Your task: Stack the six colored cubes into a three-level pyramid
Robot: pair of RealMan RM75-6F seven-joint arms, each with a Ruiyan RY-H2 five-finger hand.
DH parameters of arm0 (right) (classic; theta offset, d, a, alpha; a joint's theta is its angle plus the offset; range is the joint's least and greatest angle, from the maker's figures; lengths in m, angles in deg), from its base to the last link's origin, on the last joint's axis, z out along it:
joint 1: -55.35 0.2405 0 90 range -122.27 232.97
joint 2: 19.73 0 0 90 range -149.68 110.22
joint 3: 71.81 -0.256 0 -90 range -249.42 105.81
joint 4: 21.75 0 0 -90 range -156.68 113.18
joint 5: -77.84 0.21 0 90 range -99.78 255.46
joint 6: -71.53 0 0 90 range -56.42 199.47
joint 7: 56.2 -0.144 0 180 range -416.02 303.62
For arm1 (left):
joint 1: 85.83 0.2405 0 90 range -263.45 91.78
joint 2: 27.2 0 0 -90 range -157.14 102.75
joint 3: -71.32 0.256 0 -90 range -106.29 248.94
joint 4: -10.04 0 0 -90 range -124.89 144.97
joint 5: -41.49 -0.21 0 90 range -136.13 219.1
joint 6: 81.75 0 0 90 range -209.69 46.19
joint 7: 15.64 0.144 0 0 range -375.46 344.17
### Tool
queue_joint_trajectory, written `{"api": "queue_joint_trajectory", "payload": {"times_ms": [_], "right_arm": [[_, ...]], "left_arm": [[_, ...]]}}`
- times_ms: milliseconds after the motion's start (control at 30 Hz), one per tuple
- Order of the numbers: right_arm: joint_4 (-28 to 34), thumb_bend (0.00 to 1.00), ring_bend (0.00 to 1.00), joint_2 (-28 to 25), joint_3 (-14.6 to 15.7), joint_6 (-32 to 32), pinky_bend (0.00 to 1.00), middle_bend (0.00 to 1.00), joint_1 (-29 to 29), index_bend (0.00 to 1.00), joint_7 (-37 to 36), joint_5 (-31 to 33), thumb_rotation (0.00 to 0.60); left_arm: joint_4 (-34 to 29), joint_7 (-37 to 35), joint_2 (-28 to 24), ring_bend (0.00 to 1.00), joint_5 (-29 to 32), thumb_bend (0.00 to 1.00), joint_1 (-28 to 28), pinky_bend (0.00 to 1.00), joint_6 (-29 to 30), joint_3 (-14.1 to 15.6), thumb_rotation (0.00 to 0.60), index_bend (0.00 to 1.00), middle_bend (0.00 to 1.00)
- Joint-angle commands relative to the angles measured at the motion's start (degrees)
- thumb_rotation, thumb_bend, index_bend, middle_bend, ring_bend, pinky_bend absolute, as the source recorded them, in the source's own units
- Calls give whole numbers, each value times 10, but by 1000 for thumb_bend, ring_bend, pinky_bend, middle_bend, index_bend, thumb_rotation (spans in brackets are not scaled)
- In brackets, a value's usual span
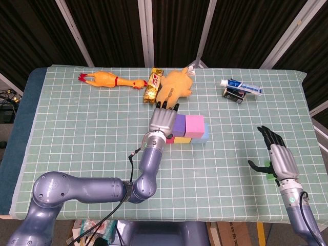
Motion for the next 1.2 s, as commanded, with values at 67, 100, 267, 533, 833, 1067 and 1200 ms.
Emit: {"api": "queue_joint_trajectory", "payload": {"times_ms": [67,100,267,533,833,1067,1200], "right_arm": [[1,273,0,0,0,0,0,0,0,0,1,0,600],[0,273,0,0,0,0,0,0,0,0,1,0,600],[0,273,0,0,0,1,0,0,0,0,1,0,600],[2,273,0,-1,1,1,0,0,1,0,1,-1,600],[3,273,0,0,1,0,0,0,0,0,2,-3,600],[2,274,0,0,2,-1,0,0,0,0,2,-3,600],[2,272,0,0,2,0,0,0,0,0,3,-3,600]], "left_arm": [[-2,0,0,16,0,271,0,31,0,1,600,0,265],[-2,1,1,16,0,271,0,31,1,1,600,0,266],[-3,0,0,16,0,271,0,31,3,1,600,0,268],[-9,0,-4,17,0,271,1,31,8,-2,600,0,270],[-14,1,-7,16,2,271,3,31,10,-1,600,0,275],[-16,0,-7,16,2,271,3,31,10,-1,600,0,276],[-18,0,-8,16,2,271,3,31,12,-2,600,0,277]]}}
